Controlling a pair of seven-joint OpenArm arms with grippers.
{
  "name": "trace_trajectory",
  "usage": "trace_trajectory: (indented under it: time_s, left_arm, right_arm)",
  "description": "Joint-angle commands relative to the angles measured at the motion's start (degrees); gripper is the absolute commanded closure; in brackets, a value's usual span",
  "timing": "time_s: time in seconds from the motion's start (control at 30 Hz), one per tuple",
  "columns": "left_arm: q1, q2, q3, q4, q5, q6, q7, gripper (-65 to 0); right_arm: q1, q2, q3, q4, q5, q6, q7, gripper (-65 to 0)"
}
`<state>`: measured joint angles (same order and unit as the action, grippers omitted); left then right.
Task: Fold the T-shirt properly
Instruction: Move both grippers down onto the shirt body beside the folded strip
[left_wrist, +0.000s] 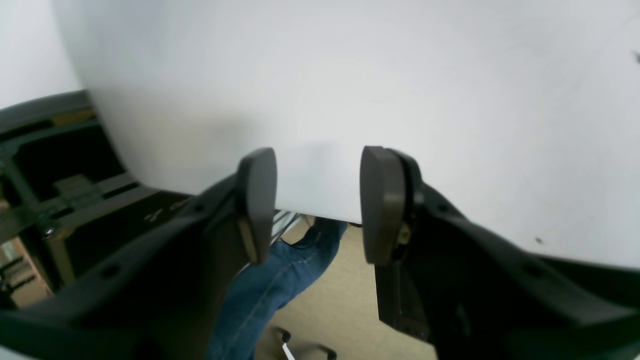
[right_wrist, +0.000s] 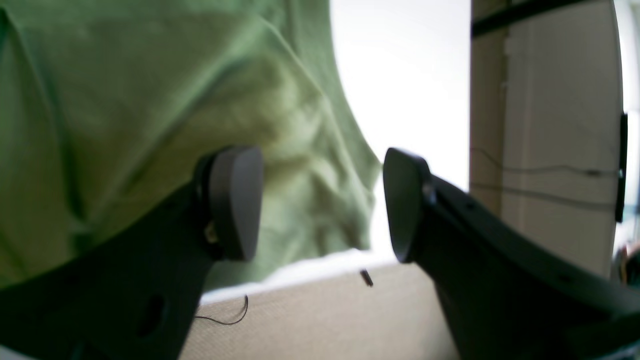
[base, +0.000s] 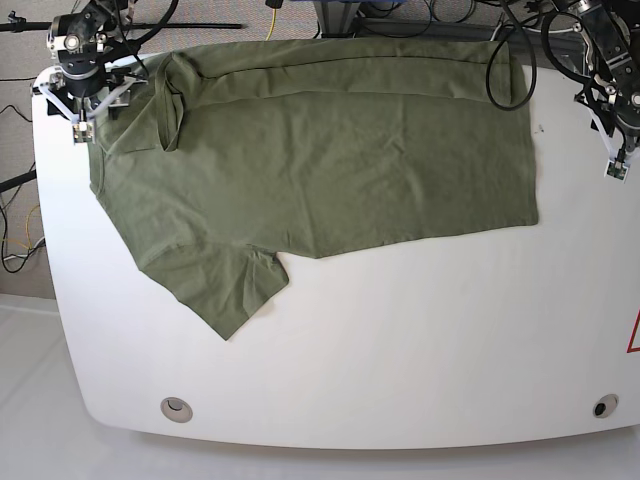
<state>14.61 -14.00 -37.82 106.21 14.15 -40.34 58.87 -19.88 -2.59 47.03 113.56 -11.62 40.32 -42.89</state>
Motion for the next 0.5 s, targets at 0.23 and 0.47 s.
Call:
trace_trajectory:
  time_s: [0.23, 0.47]
  left_arm:
    - [-5.2, 0.7, 3.9, 2.3, 0.3, 0.3, 0.2, -17.5]
    - [-7.4, 4.5, 8.3, 2.3, 0.5, 0.3, 0.5, 0.0]
  right_arm:
    - [2.4, 0.8, -8.4, 1.9, 0.3, -0.3, 0.8, -17.8]
    - [6.6, 0.8, -10.8, 1.6, 0.2, -0.3, -0.4, -1.5]
